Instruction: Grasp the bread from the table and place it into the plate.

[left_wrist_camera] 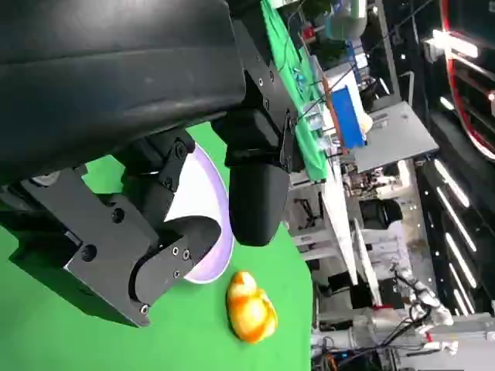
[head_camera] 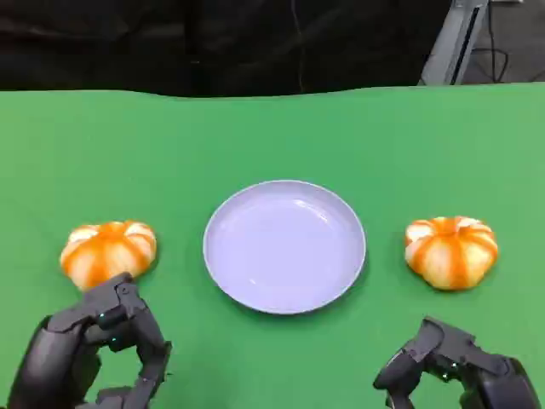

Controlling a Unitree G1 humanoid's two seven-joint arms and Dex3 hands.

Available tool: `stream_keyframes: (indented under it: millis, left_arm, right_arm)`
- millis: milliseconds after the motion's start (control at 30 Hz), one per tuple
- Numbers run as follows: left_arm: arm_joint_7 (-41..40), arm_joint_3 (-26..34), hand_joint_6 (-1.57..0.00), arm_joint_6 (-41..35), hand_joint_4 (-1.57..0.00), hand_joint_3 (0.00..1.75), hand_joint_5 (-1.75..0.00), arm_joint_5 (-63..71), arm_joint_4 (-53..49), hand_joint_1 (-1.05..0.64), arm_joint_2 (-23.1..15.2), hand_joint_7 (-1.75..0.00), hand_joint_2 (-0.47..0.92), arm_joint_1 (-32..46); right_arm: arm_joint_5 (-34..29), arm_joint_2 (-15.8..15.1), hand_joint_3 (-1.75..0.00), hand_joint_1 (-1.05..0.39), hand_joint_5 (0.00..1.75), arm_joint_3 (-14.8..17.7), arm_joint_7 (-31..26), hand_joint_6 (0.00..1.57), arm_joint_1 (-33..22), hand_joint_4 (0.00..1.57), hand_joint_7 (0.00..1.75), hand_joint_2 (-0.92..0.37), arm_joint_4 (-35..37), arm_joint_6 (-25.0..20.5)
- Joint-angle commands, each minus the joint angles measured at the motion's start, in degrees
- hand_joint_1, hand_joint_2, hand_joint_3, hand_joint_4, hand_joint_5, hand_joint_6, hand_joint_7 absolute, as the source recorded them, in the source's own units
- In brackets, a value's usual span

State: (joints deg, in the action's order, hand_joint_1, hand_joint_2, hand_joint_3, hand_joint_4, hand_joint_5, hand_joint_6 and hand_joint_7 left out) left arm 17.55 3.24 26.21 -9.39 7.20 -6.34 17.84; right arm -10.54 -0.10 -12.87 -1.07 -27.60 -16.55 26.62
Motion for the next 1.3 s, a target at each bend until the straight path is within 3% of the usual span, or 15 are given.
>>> stream_keyframes:
  millis: [33, 333, 467, 533, 667, 767, 800, 867, 1067, 1300]
  left_arm:
    - [-0.09, 0.91, -0.68, 1.27, -0.84, 1.25, -1.75, 0.33, -1.13, 0.01, -0.86, -1.71, 0.39, -0.43]
    - [-0.26, 1.17, -0.68, -0.61, -0.82, 1.2, -1.75, 0.13, -0.48, 0.0, -1.08, -1.7, 0.4, -0.34]
    - [-2.49, 1.71, -0.67, -4.3, -0.72, 1.11, -1.73, 1.56, 1.82, 0.01, -0.77, -1.57, 0.52, -0.02]
    - [-2.93, 1.88, -0.67, -7.45, -0.67, 1.06, -1.68, 1.04, 3.31, 0.02, -1.05, -1.43, 0.57, -0.27]
    - [-2.97, 2.38, -0.53, -13.45, -0.47, 0.84, -1.21, 4.53, 5.23, -0.02, -4.11, -0.85, 0.66, -2.69]
    - [-2.3, 2.1, -0.5, -18.66, -0.35, 0.42, -0.82, 10.34, 6.53, -0.15, -8.65, -0.3, 0.84, -5.46]
    - [-2.23, 1.93, -0.48, -20.02, -0.3, 0.29, -0.72, 12.73, 6.75, -0.21, -10.25, -0.18, 0.89, -6.59]
    - [-2.05, 1.58, -0.43, -22.1, -0.25, 0.2, -0.62, 16.55, 6.32, -0.3, -13.04, -0.09, 0.91, -9.21]
    - [-2.94, -1.09, -0.32, -24.41, -0.12, 0.12, -0.49, 28.73, 0.38, -0.46, -20.61, 0.0, 0.92, -17.76]
    - [-7.67, -8.05, -0.25, -24.63, -0.02, 0.08, -0.35, 43.68, -9.46, -0.55, -24.13, 0.0, 0.92, -26.18]
  right_arm:
    - [0.55, 0.11, -1.22, -0.12, 1.61, 0.08, -0.4, 0.76, 0.19, 0.68, 1.34, -0.4, 0.26, 0.11]
    - [0.2, 0.15, -1.21, -0.12, 1.6, 0.0, -0.7, 0.76, 0.27, 0.69, 1.33, -0.4, 0.43, 0.47]
    - [0.44, 0.15, -1.22, -0.11, 1.6, -0.24, -0.64, 0.76, -0.2, 0.68, 1.32, -0.4, -0.05, 0.39]
    - [0.44, 0.24, -1.23, -0.11, 1.6, -0.42, -0.61, 0.75, -0.31, 0.68, 1.32, -0.4, -0.29, 0.12]
    - [-0.13, 0.46, -1.27, -0.09, 1.61, -0.75, -0.82, 0.76, -0.4, 0.69, 1.33, -0.37, -0.94, -0.62]
    - [0.31, 0.38, -1.27, -0.1, 1.61, -0.62, -0.73, 0.76, -0.44, 0.68, 1.34, -0.37, -1.1, -1.05]
    - [0.4, 0.36, -1.27, -0.1, 1.61, -0.58, -0.73, 0.75, -0.37, 0.68, 1.34, -0.38, -1.05, -1.09]
    - [0.26, 0.39, -1.26, -0.1, 1.61, -0.51, -0.89, 0.75, 0.01, 0.68, 1.34, -0.38, -0.57, -0.72]
    - [-0.14, 0.56, -1.28, -0.09, 1.62, -0.74, -1.26, 0.77, 0.22, 0.7, 1.33, -0.36, -0.78, -1.15]
    - [0.35, 0.3, -1.24, -0.1, 1.61, -1.06, -1.07, 0.75, -0.38, 0.68, 1.34, -0.38, -1.2, -1.29]
